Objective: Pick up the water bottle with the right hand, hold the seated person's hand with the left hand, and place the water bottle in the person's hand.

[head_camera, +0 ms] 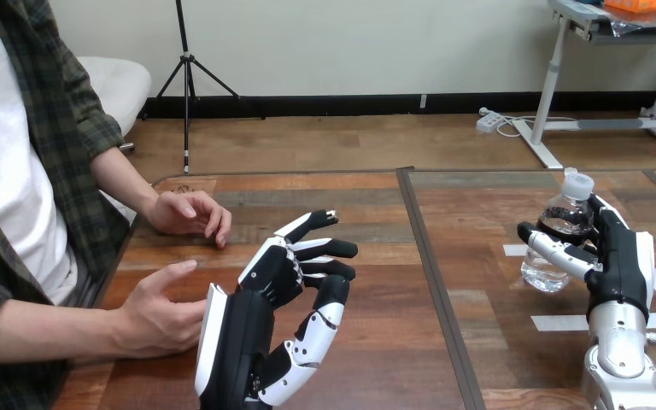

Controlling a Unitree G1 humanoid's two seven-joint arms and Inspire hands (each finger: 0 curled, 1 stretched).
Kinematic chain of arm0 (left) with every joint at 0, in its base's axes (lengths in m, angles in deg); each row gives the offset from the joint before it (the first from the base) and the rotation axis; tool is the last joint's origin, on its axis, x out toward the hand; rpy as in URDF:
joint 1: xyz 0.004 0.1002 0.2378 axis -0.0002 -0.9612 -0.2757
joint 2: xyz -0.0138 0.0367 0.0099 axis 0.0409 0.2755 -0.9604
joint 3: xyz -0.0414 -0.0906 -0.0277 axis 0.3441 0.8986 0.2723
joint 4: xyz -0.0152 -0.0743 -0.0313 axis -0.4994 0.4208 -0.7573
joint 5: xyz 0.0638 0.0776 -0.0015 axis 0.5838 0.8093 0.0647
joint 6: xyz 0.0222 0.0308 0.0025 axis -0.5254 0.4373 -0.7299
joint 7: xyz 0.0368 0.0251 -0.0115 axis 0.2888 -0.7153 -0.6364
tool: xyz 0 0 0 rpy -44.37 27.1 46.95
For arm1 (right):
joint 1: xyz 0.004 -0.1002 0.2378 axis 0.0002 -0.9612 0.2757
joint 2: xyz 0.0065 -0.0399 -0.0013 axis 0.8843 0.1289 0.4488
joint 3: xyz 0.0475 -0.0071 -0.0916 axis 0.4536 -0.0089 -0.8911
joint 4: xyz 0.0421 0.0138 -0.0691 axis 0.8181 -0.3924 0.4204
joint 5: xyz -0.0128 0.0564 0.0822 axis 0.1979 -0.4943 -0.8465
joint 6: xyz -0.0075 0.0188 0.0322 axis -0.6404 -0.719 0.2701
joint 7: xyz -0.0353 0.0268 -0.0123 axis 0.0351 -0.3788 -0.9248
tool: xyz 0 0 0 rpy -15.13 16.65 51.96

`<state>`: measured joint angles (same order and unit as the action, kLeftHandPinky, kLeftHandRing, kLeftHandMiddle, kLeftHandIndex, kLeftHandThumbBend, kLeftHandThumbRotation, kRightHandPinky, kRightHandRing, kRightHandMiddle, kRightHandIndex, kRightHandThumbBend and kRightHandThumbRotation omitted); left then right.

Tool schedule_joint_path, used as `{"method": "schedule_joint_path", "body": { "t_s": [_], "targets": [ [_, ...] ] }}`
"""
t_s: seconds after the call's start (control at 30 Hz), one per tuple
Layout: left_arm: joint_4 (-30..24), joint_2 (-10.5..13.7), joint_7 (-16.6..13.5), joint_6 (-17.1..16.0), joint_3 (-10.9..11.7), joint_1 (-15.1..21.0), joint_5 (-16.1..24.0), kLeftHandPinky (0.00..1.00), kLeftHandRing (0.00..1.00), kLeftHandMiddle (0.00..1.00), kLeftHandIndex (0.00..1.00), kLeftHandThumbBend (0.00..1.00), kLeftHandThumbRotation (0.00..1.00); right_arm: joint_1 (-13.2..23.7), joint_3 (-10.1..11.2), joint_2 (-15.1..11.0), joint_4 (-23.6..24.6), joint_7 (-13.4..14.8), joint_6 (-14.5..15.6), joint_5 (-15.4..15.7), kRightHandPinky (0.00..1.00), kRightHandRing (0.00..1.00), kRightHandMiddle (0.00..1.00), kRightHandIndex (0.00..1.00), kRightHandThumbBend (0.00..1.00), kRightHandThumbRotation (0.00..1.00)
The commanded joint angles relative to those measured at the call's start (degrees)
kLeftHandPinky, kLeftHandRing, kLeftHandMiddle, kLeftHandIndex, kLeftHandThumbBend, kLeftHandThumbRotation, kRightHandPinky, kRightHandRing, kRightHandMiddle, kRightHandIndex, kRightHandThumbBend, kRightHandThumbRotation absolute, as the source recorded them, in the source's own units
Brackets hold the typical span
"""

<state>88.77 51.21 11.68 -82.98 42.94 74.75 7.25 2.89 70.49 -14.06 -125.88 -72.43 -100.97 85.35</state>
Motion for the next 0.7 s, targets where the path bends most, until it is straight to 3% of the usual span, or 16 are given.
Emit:
{"method": "schedule_joint_path", "body": {
  "t_s": [0.0, 0.3, 0.67],
  "targets": [
    [-1.8, -1.9, -0.4, -0.5, -0.5, -0.9, 0.4, 0.48, 0.58, 0.65, 0.76, 0.28, 0.44, 6.2, -1.0, -1.7, 0.2, 0.2, 0.2, 1.0, 0.85, 0.87, 0.88, 0.85, 0.69, 0.00],
    [-1.9, -2.1, -1.2, -0.3, -0.3, -1.0, 1.4, 0.48, 0.58, 0.65, 0.76, 0.28, 0.44, 6.6, -0.8, -1.3, 0.1, 0.6, 0.9, 0.9, 0.82, 0.84, 0.85, 0.83, 0.70, 0.00],
    [-1.3, -2.0, -2.0, -0.8, -0.4, -1.1, 1.6, 0.48, 0.58, 0.65, 0.77, 0.29, 0.46, 7.9, -1.4, -0.9, -1.0, 3.6, 1.7, 1.7, 0.71, 0.75, 0.76, 0.76, 0.74, 0.00]
  ]
}}
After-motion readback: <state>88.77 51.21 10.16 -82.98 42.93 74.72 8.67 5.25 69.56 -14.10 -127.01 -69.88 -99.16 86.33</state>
